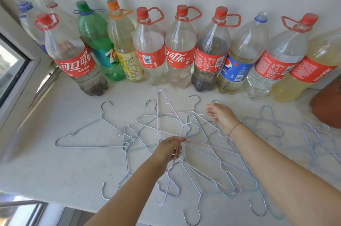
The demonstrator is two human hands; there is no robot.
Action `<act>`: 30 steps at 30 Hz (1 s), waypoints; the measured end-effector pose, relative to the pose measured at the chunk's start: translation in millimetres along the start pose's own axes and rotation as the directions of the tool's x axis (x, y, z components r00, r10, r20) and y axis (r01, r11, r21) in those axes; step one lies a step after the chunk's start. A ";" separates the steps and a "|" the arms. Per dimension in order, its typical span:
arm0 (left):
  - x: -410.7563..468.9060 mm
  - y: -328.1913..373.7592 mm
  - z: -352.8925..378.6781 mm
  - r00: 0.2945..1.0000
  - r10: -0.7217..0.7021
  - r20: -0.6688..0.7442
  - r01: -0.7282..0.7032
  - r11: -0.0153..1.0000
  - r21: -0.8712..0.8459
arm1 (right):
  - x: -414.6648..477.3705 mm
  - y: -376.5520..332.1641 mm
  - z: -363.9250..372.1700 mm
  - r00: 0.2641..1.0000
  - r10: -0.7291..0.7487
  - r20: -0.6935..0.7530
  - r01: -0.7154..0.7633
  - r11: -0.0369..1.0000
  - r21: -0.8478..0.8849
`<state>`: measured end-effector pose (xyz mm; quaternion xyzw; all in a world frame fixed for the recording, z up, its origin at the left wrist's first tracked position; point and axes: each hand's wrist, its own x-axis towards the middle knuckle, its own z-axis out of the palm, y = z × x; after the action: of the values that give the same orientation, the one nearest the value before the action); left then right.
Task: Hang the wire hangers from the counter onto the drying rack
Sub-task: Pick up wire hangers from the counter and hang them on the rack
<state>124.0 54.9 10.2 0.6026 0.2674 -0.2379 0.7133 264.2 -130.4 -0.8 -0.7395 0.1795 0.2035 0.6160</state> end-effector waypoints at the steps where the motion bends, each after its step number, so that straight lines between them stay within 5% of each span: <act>1: -1.7 1.7 -3.8 1.000 0.021 -0.003 -0.021 0.998 -0.057 | 3.0 -0.9 0.2 1.000 0.015 0.015 -0.014 1.000 -0.026; 12: -23.0 28.5 -31.9 0.982 0.154 -0.106 -0.174 0.959 -0.223 | 15.7 2.1 20.5 0.995 0.072 0.074 -0.050 0.962 -0.267; 21: -29.2 30.0 -22.0 0.982 0.175 -0.076 -0.188 0.953 -0.238 | -2.7 -0.1 22.7 0.988 0.110 0.108 -0.079 0.963 -0.257; 30: -51.1 31.7 -9.7 0.967 0.204 -0.153 -0.241 0.926 -0.289 | -46.9 -5.3 26.8 0.909 0.152 0.388 -0.221 0.965 0.139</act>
<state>106.0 70.4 66.3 0.5246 0.2732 -0.0745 0.8029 224.8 -102.4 23.9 -0.6079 0.1466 0.3814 0.6808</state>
